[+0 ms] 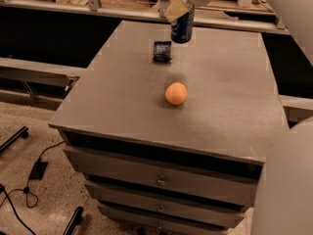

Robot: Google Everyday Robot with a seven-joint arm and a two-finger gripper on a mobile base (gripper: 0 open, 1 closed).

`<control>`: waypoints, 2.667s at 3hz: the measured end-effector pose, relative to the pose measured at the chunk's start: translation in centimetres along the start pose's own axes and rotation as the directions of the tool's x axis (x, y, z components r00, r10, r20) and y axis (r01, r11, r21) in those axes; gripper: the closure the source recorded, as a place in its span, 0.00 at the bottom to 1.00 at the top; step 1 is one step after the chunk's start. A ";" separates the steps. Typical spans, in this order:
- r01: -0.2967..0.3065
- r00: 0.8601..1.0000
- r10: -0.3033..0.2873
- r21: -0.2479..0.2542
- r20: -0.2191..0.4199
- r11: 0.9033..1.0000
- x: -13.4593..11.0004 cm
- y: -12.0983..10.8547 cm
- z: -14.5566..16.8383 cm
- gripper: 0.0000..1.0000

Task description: Move pepsi can near rxbar blueberry

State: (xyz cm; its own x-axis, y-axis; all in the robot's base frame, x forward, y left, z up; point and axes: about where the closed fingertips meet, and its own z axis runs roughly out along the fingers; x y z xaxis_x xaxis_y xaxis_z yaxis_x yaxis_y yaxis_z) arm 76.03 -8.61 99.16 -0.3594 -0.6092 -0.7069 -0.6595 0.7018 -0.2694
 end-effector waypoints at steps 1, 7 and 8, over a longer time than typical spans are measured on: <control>-0.045 0.997 0.046 0.005 -0.061 0.999 2.3 -1.1 3.0 0.75; 0.020 0.992 -0.006 -0.109 0.129 0.994 5.9 -4.7 -0.5 0.00; 0.071 0.987 -0.054 -0.106 0.152 0.992 5.6 -5.0 -1.0 0.00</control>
Offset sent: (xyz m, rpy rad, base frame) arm 0.0389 -0.0330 -0.0616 -0.0418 0.0985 -0.0992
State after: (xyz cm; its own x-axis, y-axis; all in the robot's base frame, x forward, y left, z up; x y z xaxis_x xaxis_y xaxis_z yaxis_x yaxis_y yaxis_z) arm 76.63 -15.89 97.14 -0.2185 -0.5832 -0.7824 -0.7495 0.6137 -0.2481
